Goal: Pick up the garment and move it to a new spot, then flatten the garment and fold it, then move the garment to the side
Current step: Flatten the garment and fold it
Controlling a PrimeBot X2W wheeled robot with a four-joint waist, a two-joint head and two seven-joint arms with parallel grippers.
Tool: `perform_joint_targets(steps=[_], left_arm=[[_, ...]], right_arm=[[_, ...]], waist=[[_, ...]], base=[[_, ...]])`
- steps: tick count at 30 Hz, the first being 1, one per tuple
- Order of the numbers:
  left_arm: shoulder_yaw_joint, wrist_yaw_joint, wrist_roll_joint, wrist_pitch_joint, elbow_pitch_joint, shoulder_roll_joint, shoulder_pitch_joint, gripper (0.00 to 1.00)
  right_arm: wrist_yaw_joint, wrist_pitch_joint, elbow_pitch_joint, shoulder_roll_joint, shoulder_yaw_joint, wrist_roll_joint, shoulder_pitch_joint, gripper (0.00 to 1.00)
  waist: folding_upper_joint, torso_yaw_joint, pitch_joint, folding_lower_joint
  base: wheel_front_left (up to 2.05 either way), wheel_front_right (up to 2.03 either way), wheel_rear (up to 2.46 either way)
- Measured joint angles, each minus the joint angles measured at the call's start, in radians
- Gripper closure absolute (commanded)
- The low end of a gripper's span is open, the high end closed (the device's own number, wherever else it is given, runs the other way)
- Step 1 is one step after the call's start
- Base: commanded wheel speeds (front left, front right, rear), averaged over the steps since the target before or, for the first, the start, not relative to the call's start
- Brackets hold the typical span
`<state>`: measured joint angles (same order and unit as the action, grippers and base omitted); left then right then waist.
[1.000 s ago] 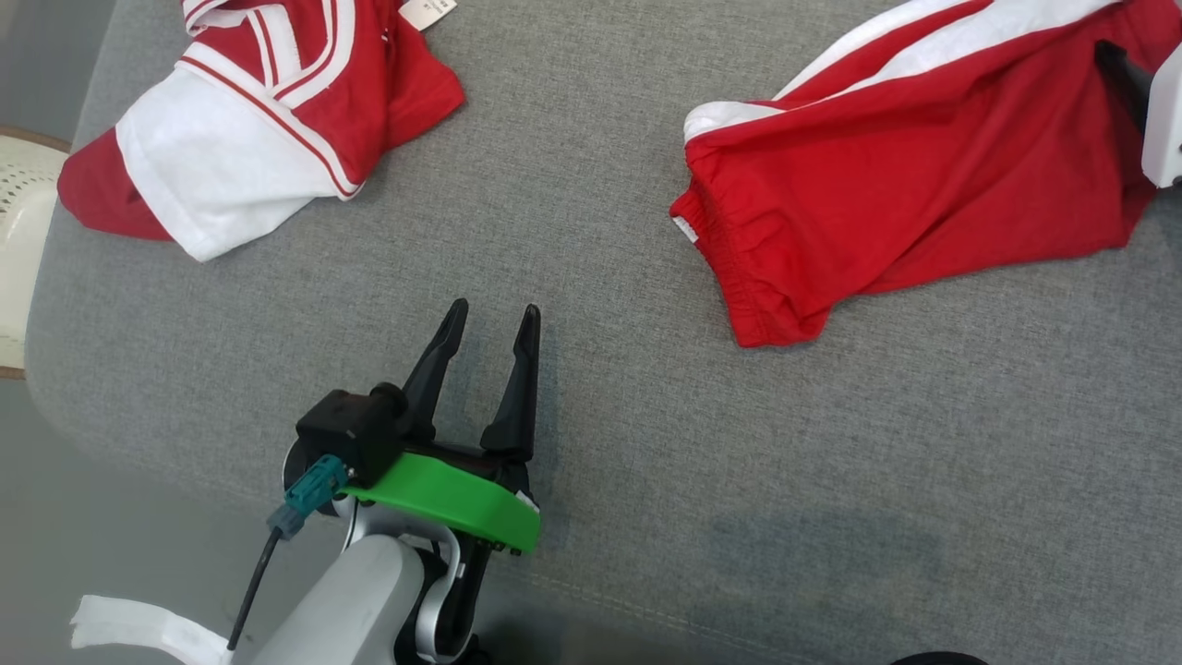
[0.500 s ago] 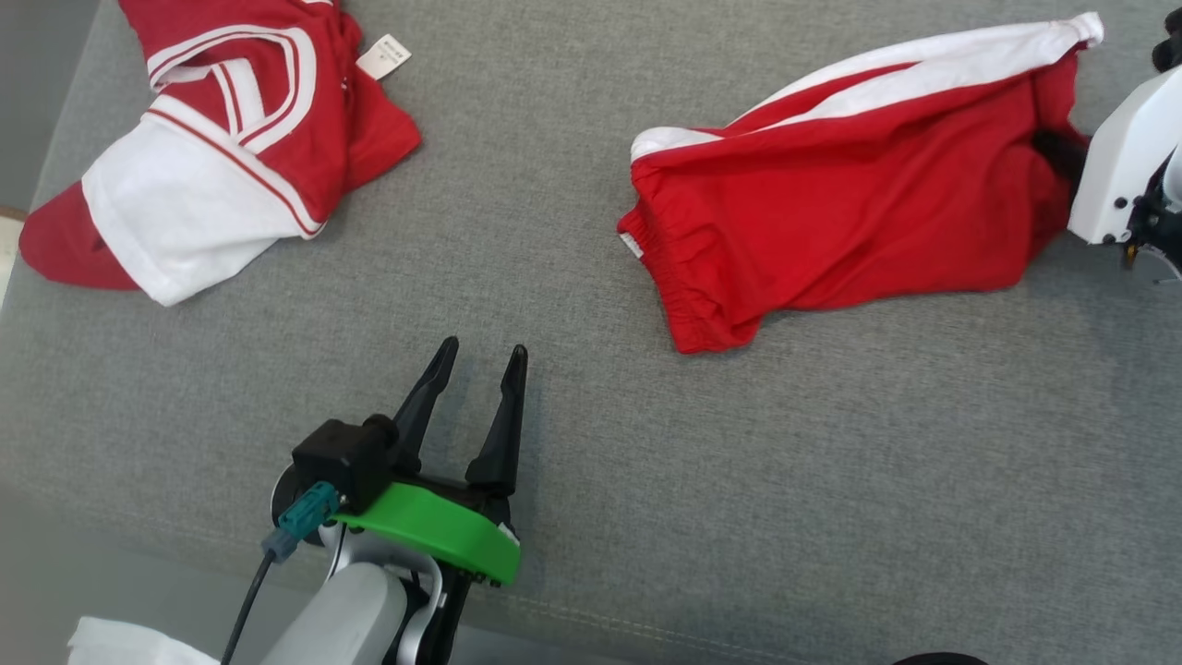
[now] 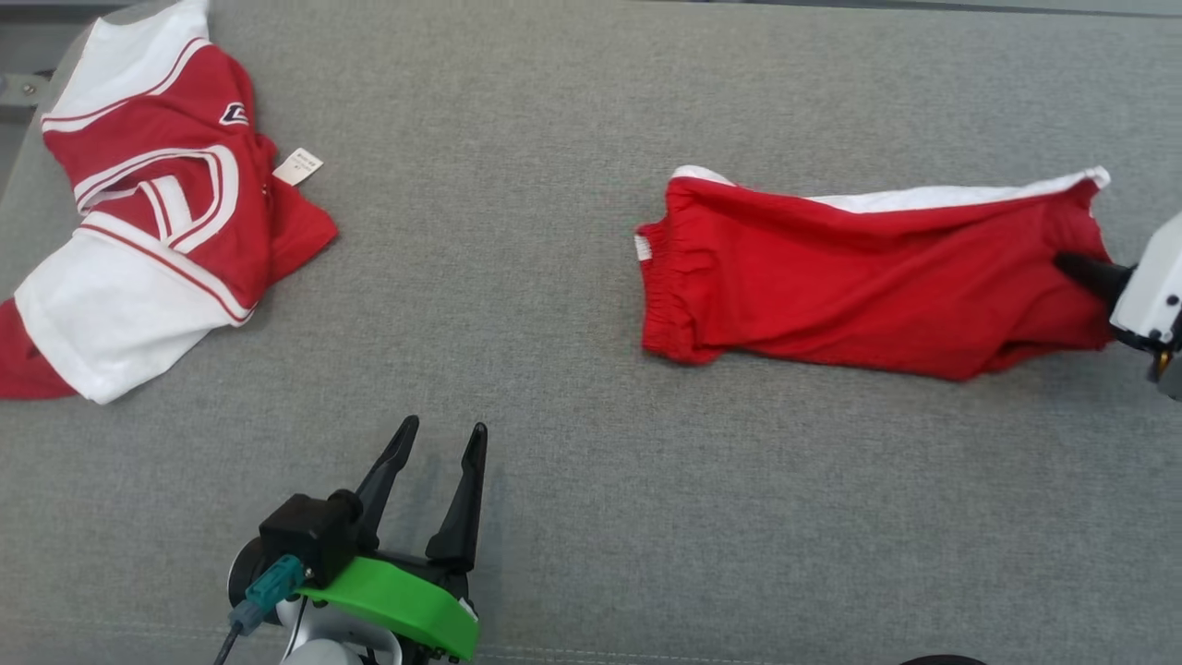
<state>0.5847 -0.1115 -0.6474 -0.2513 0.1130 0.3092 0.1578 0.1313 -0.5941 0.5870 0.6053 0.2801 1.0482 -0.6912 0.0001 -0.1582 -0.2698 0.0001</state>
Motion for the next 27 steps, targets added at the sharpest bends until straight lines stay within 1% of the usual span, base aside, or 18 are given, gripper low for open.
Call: perform_joint_targets(steps=[4,7,10,13,14,16,19,21,24,25,26,27], left_arm=[[0.004,-0.007,0.000,0.019,-0.022,0.012,-0.004,0.00],[0.007,-0.009,0.000,0.030,-0.034,0.017,-0.005,0.00],[0.011,-0.012,-0.001,0.039,-0.044,0.018,-0.007,0.00],[0.015,-0.013,-0.003,0.045,-0.051,0.019,-0.013,0.00],[0.015,-0.013,-0.003,0.045,-0.051,0.019,-0.013,0.00],[0.017,-0.016,-0.006,0.045,-0.056,0.019,-0.020,0.00],[0.014,-0.024,-0.013,0.044,-0.066,0.018,-0.032,0.00],[0.012,-0.030,-0.017,0.043,-0.074,0.019,-0.037,0.00],[0.014,-0.030,-0.017,0.043,-0.080,0.018,-0.038,0.00],[0.015,-0.030,-0.017,0.043,-0.081,0.018,-0.037,0.00],[0.015,-0.030,-0.017,0.043,-0.082,0.017,-0.030,0.00],[0.015,-0.030,-0.017,0.043,-0.081,0.017,-0.025,0.00]], right_arm=[[0.000,0.030,0.069,0.008,-0.064,-0.054,0.058,1.00],[0.000,0.058,0.103,0.002,-0.108,-0.088,0.072,1.00],[0.000,0.065,0.108,0.013,-0.146,-0.121,0.073,1.00],[-0.001,0.066,0.070,0.046,-0.172,-0.158,0.067,1.00],[-0.001,0.066,0.070,0.046,-0.172,-0.158,0.067,1.00],[-0.001,0.049,0.005,0.050,-0.178,-0.172,0.061,1.00],[-0.001,-0.025,-0.153,0.016,-0.148,-0.168,0.061,1.00],[-0.001,-0.083,-0.272,-0.014,-0.116,-0.151,0.065,1.00],[-0.001,-0.172,-0.414,-0.070,-0.075,-0.131,0.099,1.00],[-0.001,-0.191,-0.454,-0.087,-0.061,-0.134,0.115,1.00],[-0.001,-0.209,-0.499,-0.118,-0.052,-0.160,0.132,1.00],[-0.001,-0.210,-0.510,-0.136,-0.050,-0.177,0.134,1.00]], waist=[[0.0000,0.029,0.021,0.0000],[0.0000,0.039,0.023,-0.0001],[0.0000,0.039,0.019,0.0000],[0.0000,0.041,0.015,-0.0001],[0.0000,0.041,0.015,-0.0001],[0.0000,0.043,0.015,0.0000],[0.0000,0.051,0.016,-0.0001],[0.0000,0.059,0.014,-0.0001],[0.0000,0.068,0.006,-0.0001],[0.0000,0.069,0.002,0.0000],[0.0000,0.070,-0.006,-0.0001],[0.0000,0.071,-0.010,0.0000]], base=[[0.00,0.00,0.00],[0.00,0.00,0.00],[0.00,0.00,0.00],[0.00,0.00,0.00],[0.00,0.00,0.00],[0.00,0.00,0.00],[0.00,0.00,0.00],[0.00,0.00,0.00],[0.00,0.00,0.00],[0.00,0.00,0.00],[0.00,0.00,0.00],[0.00,0.00,0.00]])
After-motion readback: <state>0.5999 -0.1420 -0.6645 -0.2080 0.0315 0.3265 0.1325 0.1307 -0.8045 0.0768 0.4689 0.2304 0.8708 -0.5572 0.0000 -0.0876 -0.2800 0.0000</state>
